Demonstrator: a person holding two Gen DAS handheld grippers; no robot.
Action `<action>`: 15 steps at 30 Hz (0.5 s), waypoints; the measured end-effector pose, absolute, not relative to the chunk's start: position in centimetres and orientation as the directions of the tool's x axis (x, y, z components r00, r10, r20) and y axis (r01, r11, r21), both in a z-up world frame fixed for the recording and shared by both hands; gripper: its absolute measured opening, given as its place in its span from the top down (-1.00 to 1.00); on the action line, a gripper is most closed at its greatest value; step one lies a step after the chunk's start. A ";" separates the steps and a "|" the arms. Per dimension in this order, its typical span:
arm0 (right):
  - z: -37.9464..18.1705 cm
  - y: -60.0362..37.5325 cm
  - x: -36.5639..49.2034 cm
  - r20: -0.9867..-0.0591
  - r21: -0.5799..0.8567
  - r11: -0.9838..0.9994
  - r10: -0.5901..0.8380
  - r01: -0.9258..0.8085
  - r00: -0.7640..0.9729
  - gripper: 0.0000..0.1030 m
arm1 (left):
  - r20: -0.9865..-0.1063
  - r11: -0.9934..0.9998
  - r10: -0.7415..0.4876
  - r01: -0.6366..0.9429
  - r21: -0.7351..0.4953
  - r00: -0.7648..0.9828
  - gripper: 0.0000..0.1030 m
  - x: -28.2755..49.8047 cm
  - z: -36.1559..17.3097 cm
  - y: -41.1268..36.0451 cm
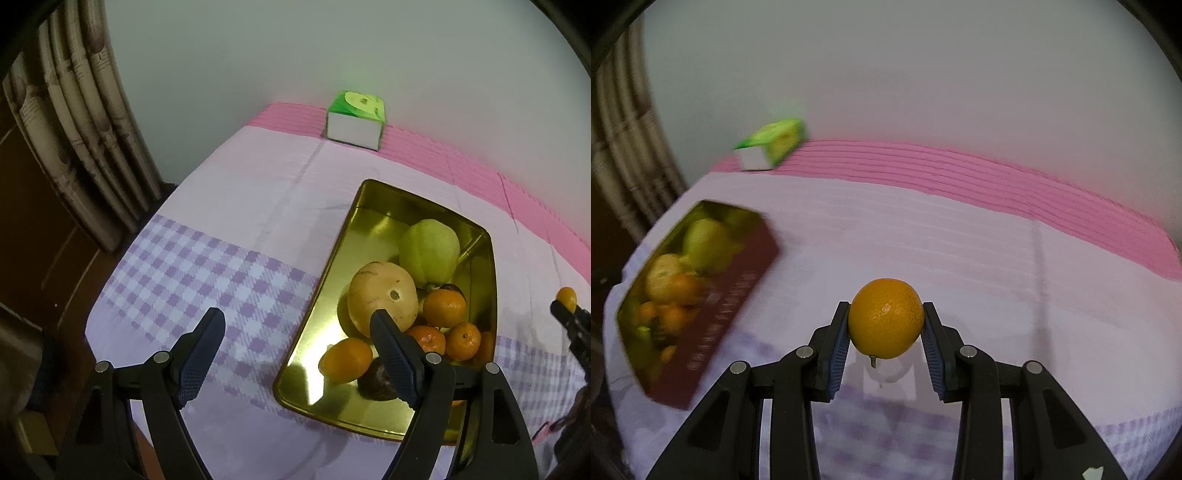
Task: Organize fruits
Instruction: 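Carry the yellow orange into the tin and open the right gripper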
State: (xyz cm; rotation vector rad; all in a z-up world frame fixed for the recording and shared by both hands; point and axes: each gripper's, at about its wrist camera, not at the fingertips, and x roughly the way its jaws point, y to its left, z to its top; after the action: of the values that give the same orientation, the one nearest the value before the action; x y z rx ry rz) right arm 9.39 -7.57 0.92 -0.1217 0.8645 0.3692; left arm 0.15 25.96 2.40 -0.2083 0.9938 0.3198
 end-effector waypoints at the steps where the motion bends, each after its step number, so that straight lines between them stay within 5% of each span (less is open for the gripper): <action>1: 1.2 -6.4 9.0 -0.759 0.045 0.917 0.289 -0.396 0.584 0.32 | -0.846 0.933 0.168 -0.359 -0.029 0.505 -0.57 0.1 2.5 26.1; 15: 2.4 3.9 6.0 -0.755 0.066 0.790 0.439 -0.610 0.487 0.32 | -0.848 0.930 0.166 -0.367 -0.035 0.503 -0.57 -0.9 2.8 26.3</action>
State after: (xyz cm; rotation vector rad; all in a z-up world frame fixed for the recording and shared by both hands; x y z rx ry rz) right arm 5.99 3.88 2.41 -0.2227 0.8483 0.6442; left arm -0.90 26.30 2.77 -0.2219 0.9942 0.3251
